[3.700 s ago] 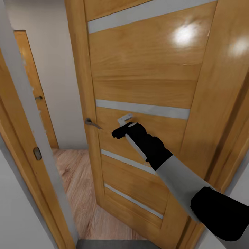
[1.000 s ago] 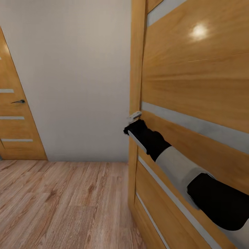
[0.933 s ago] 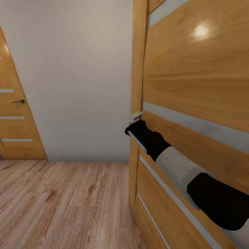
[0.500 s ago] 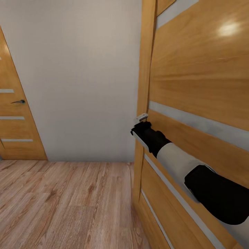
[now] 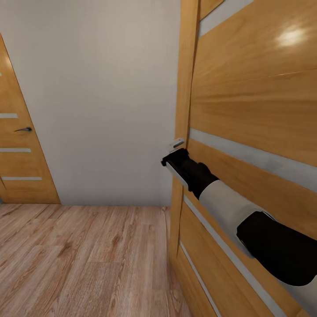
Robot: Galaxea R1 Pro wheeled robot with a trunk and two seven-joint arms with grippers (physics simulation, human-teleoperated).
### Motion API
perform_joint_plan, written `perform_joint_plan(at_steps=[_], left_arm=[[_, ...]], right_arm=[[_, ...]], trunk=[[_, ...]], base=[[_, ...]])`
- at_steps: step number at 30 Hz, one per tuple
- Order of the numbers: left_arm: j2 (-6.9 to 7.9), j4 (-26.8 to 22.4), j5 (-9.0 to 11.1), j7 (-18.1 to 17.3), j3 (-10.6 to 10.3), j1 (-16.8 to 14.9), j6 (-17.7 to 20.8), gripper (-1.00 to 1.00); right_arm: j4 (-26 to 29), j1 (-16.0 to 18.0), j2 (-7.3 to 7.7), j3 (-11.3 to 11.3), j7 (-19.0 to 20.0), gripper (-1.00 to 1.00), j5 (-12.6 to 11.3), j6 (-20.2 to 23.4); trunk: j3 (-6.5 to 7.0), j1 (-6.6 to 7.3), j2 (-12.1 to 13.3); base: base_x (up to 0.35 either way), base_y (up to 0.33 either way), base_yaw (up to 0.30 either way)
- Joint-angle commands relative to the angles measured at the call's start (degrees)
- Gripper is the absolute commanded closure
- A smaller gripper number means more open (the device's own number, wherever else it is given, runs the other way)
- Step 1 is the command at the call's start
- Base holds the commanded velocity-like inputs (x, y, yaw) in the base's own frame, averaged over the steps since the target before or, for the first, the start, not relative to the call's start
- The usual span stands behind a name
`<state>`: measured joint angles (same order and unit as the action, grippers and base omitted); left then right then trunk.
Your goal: Move the two storage containers from the living room to the garage. In the garage, place one container on the floor and stack the other container on top of it (either order is fine).
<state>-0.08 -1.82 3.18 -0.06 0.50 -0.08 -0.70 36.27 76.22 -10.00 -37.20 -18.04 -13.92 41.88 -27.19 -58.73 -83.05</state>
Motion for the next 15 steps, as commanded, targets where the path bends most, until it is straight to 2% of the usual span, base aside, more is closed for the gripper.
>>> perform_joint_plan(at_steps=[1, 5, 15], left_arm=[[-0.01, -0.02, 0.33, -0.01, 0.02, -0.01, -0.06, -1.00], [-0.01, -0.02, 0.33, 0.08, 0.02, -0.01, -0.08, -1.00], [-0.01, -0.02, 0.33, 0.00, 0.02, -0.01, -0.06, -1.00]], right_arm=[[0.08, 0.07, 0.00, -0.20, -0.34, -1.00, -0.75, 0.15], [0.32, 0.07, 0.00, -0.18, 0.70, -1.00, -1.70, 0.20], [0.38, 0.07, 0.00, -0.24, 2.99, -1.00, -1.98, 0.38]], trunk=[[-0.06, 0.00, -0.03], [-0.06, 0.00, -0.03], [-0.06, 0.00, -0.03]], base=[[0.000, 0.000, 0.000], [0.000, 0.000, 0.000], [0.000, 0.000, 0.000]])
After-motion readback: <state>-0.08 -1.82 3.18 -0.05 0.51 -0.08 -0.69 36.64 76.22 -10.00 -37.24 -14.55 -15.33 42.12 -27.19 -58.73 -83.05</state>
